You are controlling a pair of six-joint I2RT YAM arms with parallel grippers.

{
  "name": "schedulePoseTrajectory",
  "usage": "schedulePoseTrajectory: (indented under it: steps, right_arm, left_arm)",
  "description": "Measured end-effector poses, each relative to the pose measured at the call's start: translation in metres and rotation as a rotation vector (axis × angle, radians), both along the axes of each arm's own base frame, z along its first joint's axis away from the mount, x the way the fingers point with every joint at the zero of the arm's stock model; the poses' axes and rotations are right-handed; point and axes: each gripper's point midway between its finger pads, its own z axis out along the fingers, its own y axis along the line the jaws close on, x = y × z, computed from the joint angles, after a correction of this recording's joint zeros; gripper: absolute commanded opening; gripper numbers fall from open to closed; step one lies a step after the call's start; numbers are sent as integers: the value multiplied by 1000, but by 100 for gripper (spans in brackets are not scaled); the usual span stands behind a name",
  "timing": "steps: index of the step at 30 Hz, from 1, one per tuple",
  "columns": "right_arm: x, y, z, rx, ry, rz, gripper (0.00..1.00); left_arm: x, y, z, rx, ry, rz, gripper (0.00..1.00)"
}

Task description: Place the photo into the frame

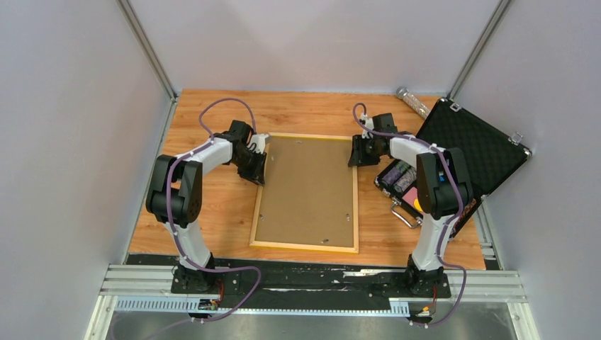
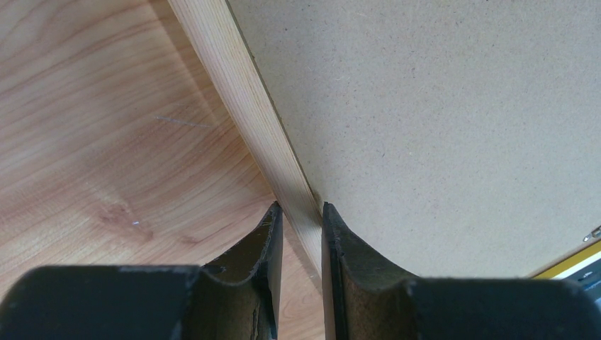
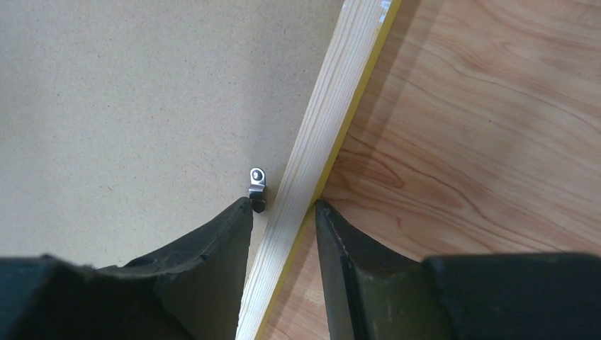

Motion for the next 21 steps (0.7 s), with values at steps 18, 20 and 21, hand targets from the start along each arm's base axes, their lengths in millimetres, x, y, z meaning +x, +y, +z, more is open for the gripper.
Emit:
schedulePoseTrajectory:
  steps: [18,20,21]
  right_arm:
    - [3,1,0,-68,-10,-14,30]
    - [3,0,0,-74,-8,-16,29]
    - [3,0,0,-76,-7,-17,29]
  left_arm:
    - [0,0,0,0,0,0,0]
    - [0,0,0,0,0,0,0]
    - [0,0,0,0,0,0,0]
